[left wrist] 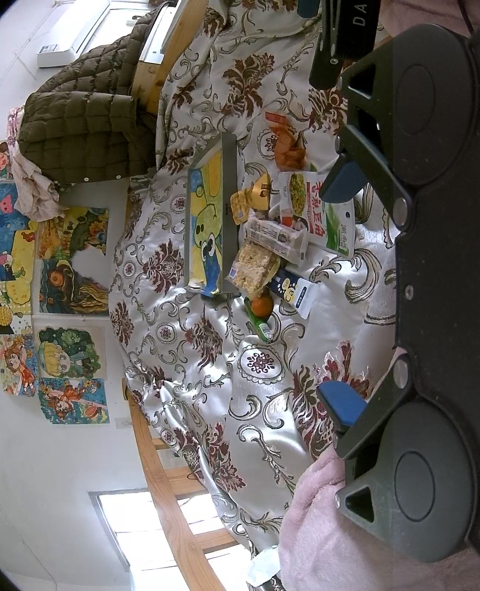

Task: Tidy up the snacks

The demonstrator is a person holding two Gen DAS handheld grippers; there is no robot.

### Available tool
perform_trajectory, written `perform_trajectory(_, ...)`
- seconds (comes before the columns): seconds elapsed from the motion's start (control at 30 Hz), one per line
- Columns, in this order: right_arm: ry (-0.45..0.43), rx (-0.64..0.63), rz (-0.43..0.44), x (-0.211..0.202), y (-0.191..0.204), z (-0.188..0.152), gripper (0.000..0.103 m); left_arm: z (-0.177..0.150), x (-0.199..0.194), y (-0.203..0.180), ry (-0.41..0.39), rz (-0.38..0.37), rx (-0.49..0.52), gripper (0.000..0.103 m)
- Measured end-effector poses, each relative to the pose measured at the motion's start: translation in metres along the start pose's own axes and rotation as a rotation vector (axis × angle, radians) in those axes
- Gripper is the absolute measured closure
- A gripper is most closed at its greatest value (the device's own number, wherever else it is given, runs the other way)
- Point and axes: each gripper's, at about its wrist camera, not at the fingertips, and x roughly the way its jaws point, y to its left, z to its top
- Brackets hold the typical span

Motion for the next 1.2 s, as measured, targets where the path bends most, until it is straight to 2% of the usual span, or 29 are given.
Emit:
perform_trajectory(0.67, -0.006, 0.001, 0.001, -0.001, 0.002, -0.002, 0.0, 0.005, -0.004, -0.002, -0.005, -0.004, -0.005, 0.001)
perform_trajectory(0.83, -0.036, 0.038, -0.008, -0.007, -0.007, 0.005, 0.0, 0.025, -0.003, -0.004, -0.006, -0.105, -0.031, 0.001)
perform_trajectory(1.0, -0.089, 0.144, 0.009, -0.012, -0.027, 0.019, 0.0, 0.041, 0.021, 0.006, 0.059, -0.164, -0.055, 0.001)
perform_trajectory(1.07, -0.081, 0.178, 0.01, -0.01, -0.033, 0.023, 0.0, 0.049, 0.035, 0.011, 0.092, -0.193, -0.076, 0.001)
perform_trajectory(1.2, 0.004, 0.186, 0.045, 0.007, -0.04, 0.032, 0.0, 0.064, 0.068, 0.02, 0.162, -0.257, -0.123, 0.001)
